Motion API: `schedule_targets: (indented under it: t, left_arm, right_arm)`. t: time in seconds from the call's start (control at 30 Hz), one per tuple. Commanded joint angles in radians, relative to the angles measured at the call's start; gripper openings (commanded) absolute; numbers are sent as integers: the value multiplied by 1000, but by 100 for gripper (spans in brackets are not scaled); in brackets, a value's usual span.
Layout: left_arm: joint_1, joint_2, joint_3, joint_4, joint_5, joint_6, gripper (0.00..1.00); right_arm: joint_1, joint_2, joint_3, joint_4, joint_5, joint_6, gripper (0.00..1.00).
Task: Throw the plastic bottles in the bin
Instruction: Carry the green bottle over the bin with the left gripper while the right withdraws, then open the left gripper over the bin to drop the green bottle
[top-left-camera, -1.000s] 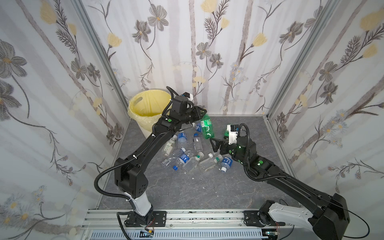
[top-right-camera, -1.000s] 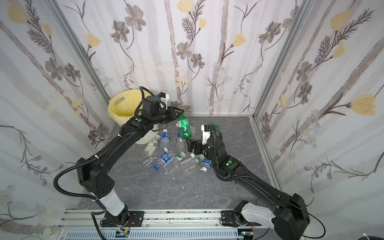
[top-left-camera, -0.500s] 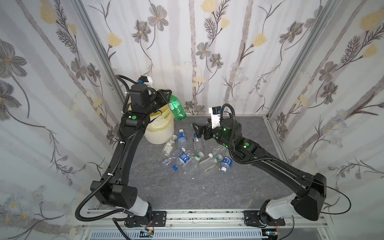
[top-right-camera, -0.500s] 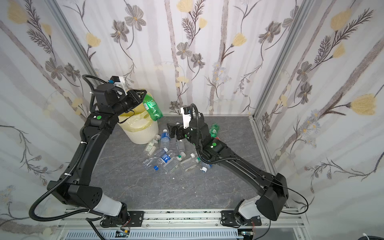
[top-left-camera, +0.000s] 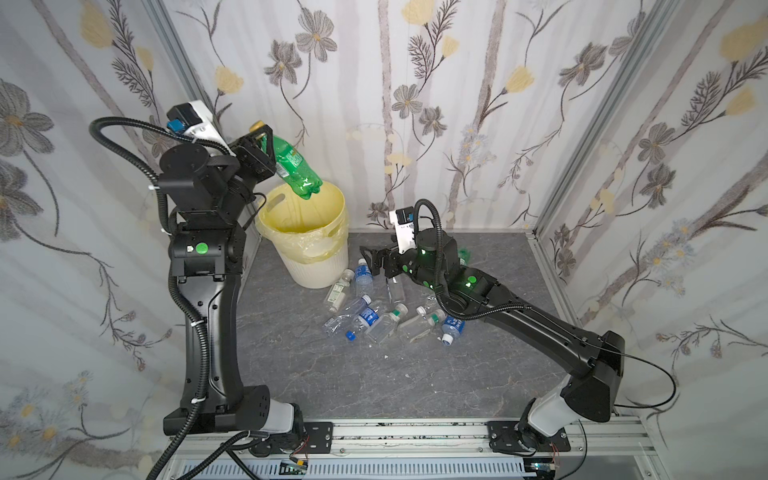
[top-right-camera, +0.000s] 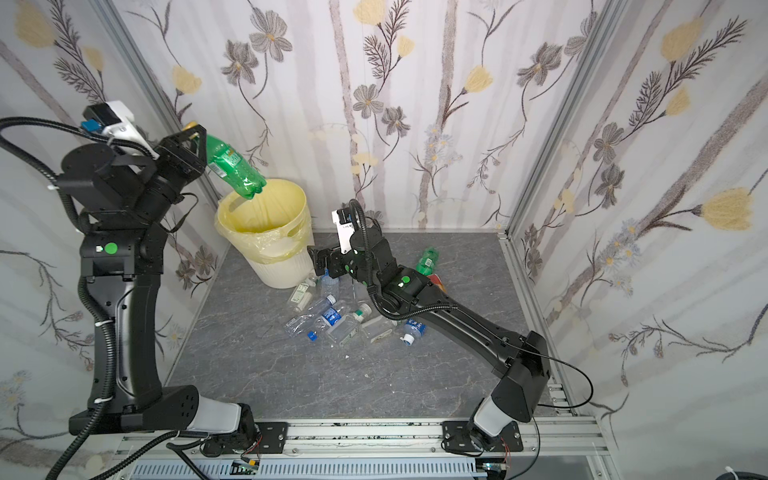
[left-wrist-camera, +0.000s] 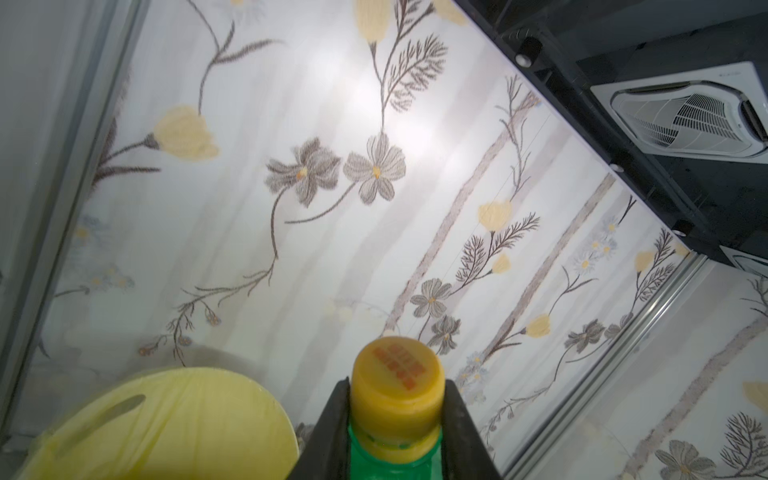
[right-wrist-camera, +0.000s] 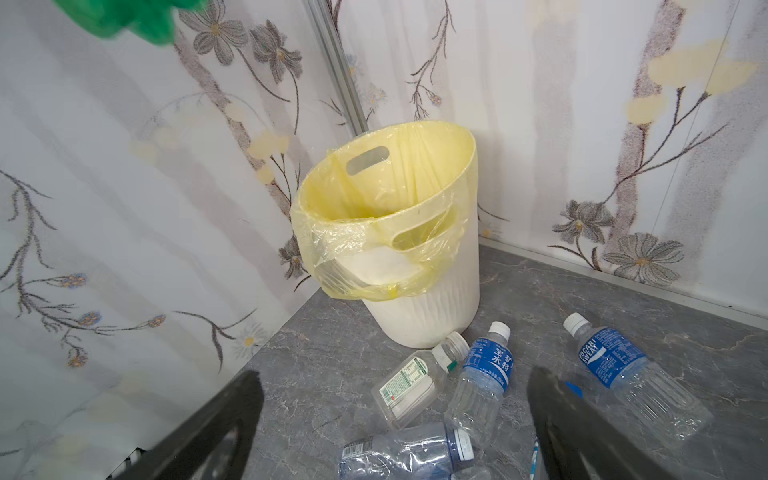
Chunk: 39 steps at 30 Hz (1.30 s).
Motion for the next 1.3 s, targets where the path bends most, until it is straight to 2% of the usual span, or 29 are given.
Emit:
schedule_targets:
  t: [0.0,0.17,0.2,0.27,0.33,0.37,0.4,0.43,0.57,0.77,1.0,1.27]
  left_arm:
    - [1,23,4,9,-115,63,16]
    - [10,140,-88,10,-141,82,17]
    - [16,172,-111,9,-139,78,20]
    - [32,238,-132,1,-139,70,37]
    - [64,284,-115,-34,-81,14,59]
    - [70,281,-116,-36,-45,-2,72]
    - [62,262,-122,-35,-36,-2,94]
    - [49,242,-125,-32,-48,5,100]
    - [7,186,-128,-33,-52,39,100]
    - [-68,112,-210,-32,-34,38,100]
    - [-234,63,-321,-18,-46,40,100]
    - [-405,60,-421,8,-94,45,100]
  right_arm:
    - [2,-2,-24,6,26,-3,100]
    - [2,-3,-54,14,16,15,100]
    - [2,-7,-60,14,14,20,100]
    - [3,-14,-74,15,11,26,100]
    - [2,-29,-99,22,16,32,100]
    - [2,-37,-112,29,19,34,100]
    - [2,-44,-129,36,25,35,100]
    - [2,-50,-141,43,30,37,100]
    - [1,-45,-152,50,35,42,100]
    - [0,-51,-166,57,47,48,100]
    - [-7,-110,-239,58,109,72,100]
    - [-50,-240,-426,58,177,122,100]
